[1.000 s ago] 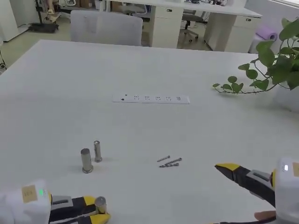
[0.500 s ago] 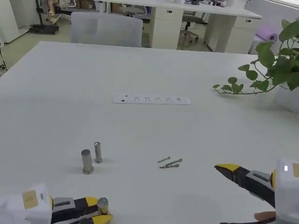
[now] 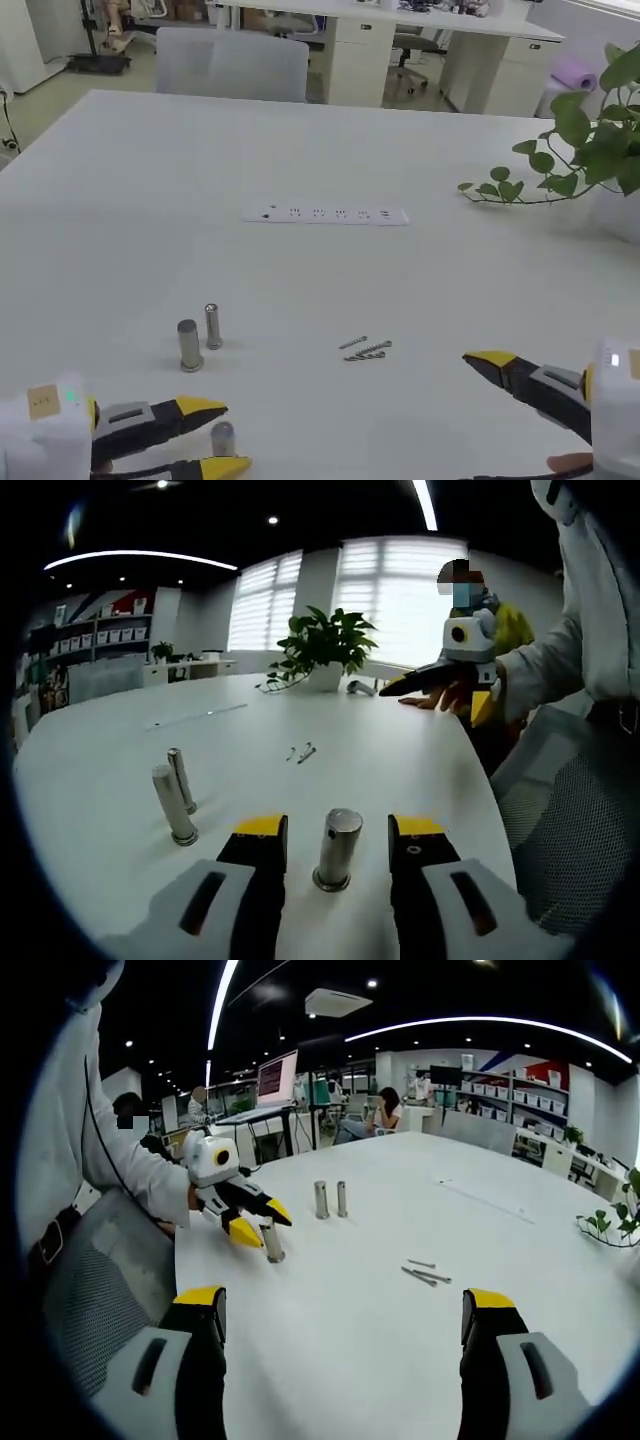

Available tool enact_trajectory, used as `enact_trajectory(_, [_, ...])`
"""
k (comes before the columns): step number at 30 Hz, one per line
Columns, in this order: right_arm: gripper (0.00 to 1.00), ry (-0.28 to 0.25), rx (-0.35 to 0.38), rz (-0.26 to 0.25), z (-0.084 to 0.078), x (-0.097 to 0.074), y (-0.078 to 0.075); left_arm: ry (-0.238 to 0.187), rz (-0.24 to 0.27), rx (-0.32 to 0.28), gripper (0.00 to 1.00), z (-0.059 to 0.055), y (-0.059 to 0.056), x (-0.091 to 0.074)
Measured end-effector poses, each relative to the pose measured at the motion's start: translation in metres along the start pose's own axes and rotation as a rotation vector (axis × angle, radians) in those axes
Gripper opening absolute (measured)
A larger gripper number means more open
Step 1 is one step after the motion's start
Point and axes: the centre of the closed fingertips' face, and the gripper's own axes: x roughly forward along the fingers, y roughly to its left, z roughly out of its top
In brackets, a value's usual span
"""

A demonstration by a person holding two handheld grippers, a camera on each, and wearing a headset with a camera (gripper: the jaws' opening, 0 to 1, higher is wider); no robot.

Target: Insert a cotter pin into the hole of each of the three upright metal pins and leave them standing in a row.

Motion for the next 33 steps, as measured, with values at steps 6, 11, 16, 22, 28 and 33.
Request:
enact_trajectory(6, [1.0, 0.002, 0.001, 0.004, -0.002, 0.001, 0.001, -0.035, -0.04, -0.039, 0.51, 0.017, -0.008, -0.01])
enact_trajectory(11, [1.0, 0.012, -0.003, 0.01, -0.005, 0.002, 0.002, -0.048, -0.067, -0.051, 0.62, 0.027, -0.016, -0.017])
enact_trajectory(16, [1.0, 0.014, 0.003, 0.009, -0.008, 0.002, 0.001, -0.026, -0.08, -0.039, 0.67, 0.032, -0.021, -0.027])
enact_trajectory(22, [1.0, 0.019, 0.007, 0.01, -0.012, 0.001, 0.0, -0.011, -0.077, -0.02, 0.76, 0.036, -0.022, -0.04])
enact_trajectory(28, [1.0, 0.025, 0.008, 0.011, -0.015, 0.002, 0.0, 0.018, -0.064, -0.013, 0.87, 0.035, -0.021, -0.051])
enact_trajectory(33, [1.0, 0.029, 0.009, 0.016, -0.017, 0.002, -0.001, 0.008, -0.05, -0.009, 0.94, 0.038, -0.018, -0.054])
